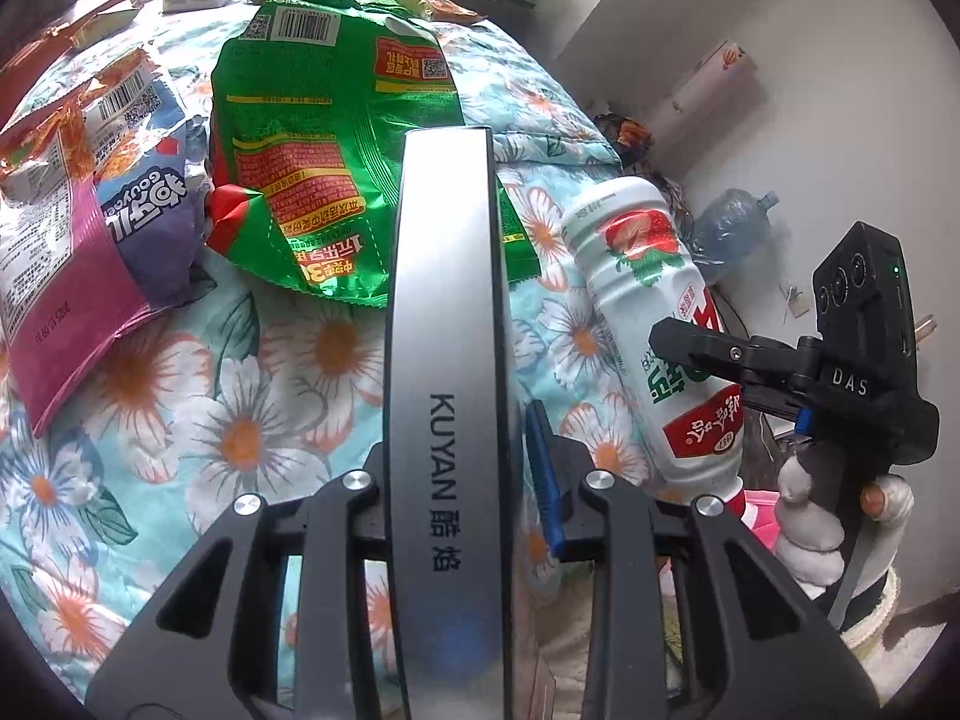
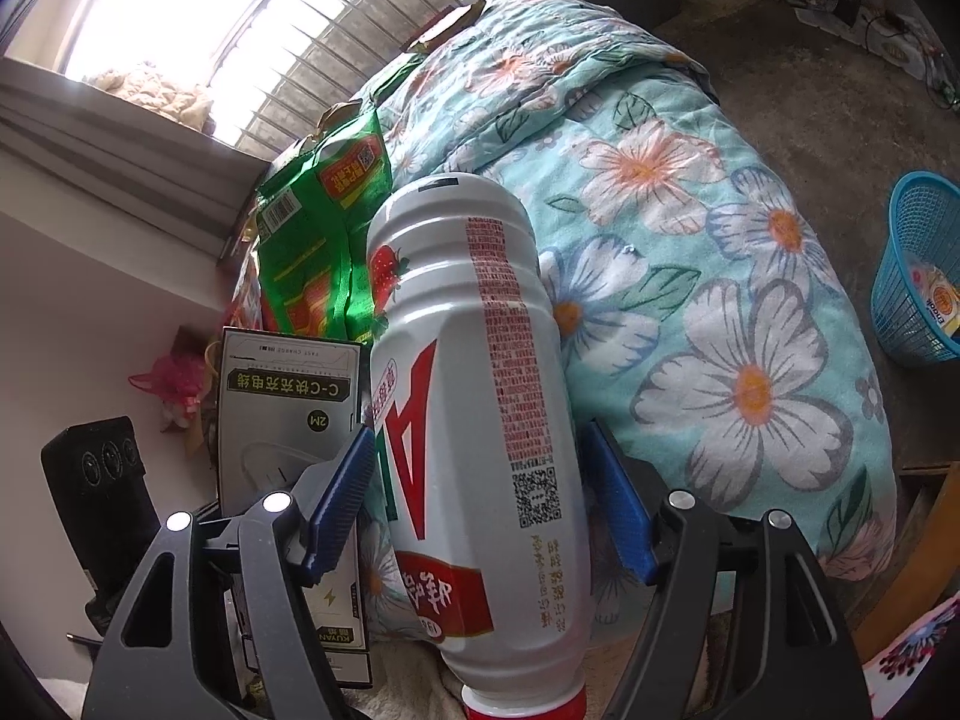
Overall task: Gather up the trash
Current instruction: 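Hold the silver box in the left tool and the AD bottle in the right tool above the bed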
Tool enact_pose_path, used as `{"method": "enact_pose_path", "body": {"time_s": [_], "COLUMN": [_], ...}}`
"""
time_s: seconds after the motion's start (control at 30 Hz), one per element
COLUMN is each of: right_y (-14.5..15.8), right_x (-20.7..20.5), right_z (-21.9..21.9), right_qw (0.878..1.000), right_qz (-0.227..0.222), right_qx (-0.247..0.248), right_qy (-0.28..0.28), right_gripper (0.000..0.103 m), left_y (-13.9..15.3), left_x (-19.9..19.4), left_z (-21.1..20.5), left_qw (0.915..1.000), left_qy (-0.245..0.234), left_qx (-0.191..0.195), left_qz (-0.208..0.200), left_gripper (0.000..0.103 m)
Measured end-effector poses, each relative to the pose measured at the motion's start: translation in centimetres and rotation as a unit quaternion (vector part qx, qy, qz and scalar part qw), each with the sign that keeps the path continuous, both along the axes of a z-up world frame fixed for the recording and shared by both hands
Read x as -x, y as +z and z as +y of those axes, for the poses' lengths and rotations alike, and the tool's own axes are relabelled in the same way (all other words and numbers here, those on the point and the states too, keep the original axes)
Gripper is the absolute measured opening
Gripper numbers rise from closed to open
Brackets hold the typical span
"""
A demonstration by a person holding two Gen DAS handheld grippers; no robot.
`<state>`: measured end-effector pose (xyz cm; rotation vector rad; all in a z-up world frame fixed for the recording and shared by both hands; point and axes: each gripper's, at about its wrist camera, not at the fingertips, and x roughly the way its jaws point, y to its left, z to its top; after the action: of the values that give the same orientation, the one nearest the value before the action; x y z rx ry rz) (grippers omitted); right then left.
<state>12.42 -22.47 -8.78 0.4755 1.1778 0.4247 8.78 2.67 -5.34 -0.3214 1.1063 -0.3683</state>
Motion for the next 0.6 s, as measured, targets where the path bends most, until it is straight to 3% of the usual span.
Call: {"method": "enact_pose_path", "body": {"time_s": [0.6], "right_y": [-0.1], "right_x": [-0.16], "right_z": [0.93], "right_qw": [0.999], "right_qz": [-0.014], "right_qx": [0.033], "right_qy": [-0.006], "right_gripper": [0.067], "left_y": [0.15], "left_x": [-0.01], "left_z": [-0.23], "left_qw": [0.9999], "left_qy": [0.0], "left_qx": [-0.008], "left_qz": [-0.008], "left_gripper": [0.025]}}
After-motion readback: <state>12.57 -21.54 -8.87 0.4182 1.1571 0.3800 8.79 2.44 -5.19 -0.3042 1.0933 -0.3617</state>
